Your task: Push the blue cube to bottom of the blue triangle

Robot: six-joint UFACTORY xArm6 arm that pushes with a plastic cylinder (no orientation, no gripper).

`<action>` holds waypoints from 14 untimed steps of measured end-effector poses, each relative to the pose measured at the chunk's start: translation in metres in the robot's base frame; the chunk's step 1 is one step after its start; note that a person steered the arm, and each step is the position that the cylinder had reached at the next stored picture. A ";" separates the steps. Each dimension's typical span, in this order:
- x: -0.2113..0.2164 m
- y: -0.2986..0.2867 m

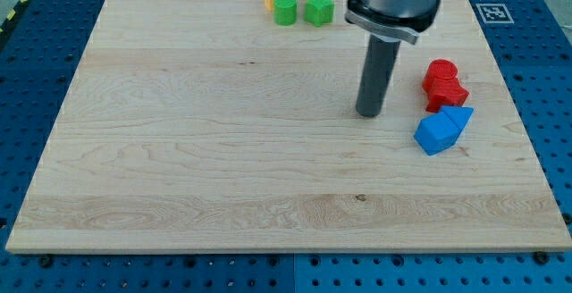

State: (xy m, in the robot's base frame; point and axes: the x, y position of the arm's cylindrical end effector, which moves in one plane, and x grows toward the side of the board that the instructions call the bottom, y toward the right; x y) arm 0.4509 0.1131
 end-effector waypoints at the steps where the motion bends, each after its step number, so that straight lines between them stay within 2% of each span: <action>1: 0.001 0.033; 6: 0.075 0.067; 8: 0.088 0.009; 9: 0.116 0.017; 10: 0.132 0.056; 11: 0.132 0.116; 12: 0.127 0.150; 14: 0.110 0.140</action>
State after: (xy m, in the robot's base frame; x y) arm 0.5607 0.2527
